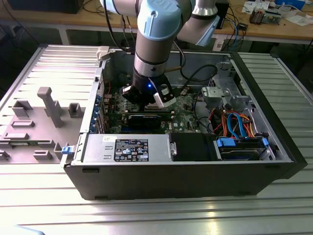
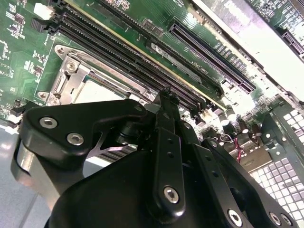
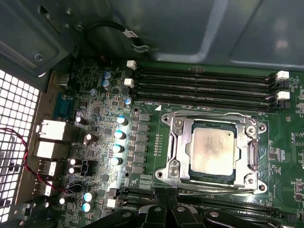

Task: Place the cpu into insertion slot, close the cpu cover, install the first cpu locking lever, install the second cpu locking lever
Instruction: 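Install the second cpu locking lever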

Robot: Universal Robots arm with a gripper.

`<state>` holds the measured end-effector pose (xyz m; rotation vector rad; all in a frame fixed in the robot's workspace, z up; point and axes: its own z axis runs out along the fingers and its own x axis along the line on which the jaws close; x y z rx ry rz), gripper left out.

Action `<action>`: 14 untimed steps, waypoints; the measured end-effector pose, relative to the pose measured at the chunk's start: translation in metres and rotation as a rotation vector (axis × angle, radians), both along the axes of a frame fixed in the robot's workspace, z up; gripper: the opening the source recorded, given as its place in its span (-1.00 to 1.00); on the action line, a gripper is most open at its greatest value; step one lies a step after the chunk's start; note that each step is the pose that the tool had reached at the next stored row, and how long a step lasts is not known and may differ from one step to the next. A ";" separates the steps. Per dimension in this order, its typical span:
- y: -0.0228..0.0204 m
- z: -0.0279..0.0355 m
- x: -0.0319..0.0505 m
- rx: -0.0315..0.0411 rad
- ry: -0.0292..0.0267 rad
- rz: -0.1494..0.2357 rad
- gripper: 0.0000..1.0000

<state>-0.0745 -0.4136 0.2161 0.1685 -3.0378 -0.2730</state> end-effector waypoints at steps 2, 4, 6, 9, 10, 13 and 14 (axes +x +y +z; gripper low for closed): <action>0.0000 0.0000 0.0000 0.0011 0.0000 0.000 -0.79; 0.0000 0.0000 0.0000 0.0022 0.0001 0.000 -0.79; 0.0000 0.0000 0.0000 0.0026 0.0000 0.000 -0.79; 0.0000 -0.0004 -0.0015 0.0063 0.0001 -0.007 -0.79; 0.0000 -0.0005 -0.0017 0.0132 0.0001 -0.011 -0.79; 0.0000 -0.0018 -0.0018 0.0284 0.0000 -0.024 -0.79; 0.0000 -0.0025 -0.0018 0.0300 -0.0001 -0.029 -0.79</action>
